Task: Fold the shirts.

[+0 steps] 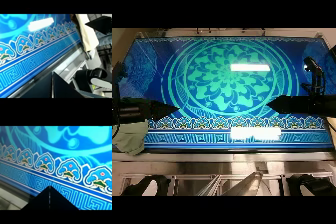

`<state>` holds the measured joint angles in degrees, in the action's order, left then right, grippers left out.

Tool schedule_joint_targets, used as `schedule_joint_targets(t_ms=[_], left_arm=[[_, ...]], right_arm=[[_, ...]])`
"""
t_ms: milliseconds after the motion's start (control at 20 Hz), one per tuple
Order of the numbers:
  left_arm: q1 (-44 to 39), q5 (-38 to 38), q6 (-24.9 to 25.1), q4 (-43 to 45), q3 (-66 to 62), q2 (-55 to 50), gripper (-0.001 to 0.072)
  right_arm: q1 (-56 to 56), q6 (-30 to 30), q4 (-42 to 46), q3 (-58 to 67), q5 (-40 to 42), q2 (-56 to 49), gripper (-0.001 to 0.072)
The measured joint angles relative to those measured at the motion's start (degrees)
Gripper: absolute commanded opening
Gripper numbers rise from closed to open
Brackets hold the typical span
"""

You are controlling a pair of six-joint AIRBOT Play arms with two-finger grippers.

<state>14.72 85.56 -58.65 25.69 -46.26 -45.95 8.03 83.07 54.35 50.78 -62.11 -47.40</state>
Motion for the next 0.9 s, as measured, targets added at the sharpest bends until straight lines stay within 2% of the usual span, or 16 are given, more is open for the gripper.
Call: schedule_joint_targets(t_ms=[250,300,350,400,450,650,750,900], left_arm=[[0.1,-0.1,0.2,1.5,-1.0,-0.2,0.0012],[0.4,-0.5,0.2,3.5,-2.5,-0.6,0.0033],[0.9,-1.3,-0.2,7.0,-4.9,-1.5,0.0289],[1.6,-1.8,-0.8,11.0,-7.8,-2.5,0.0636],[2.4,-2.1,-1.8,16.3,-11.6,-4.1,0.0717],[7.1,-5.0,-10.6,37.9,-26.5,-13.4,0.0717],[11.3,-5.7,-14.3,44.8,-31.6,-18.9,0.0717],[18.3,-6.4,-17.0,49.9,-35.5,-27.4,0.0717]], right_arm=[[0.0,0.0,0.0,0.0,0.0,0.0,0.0025],[0.0,0.0,0.0,0.0,0.0,0.0,0.0025],[0.0,0.0,0.0,0.0,0.0,0.0,0.0025],[0.0,0.0,0.0,0.0,0.0,0.0,0.0026],[0.0,0.0,0.0,0.0,0.0,0.0,0.0025],[0.0,0.0,0.0,0.0,0.0,0.0,0.0025],[0.0,0.0,0.0,0.0,0.0,-0.1,0.0025],[0.0,0.0,0.0,0.0,0.0,-0.1,0.0025]])
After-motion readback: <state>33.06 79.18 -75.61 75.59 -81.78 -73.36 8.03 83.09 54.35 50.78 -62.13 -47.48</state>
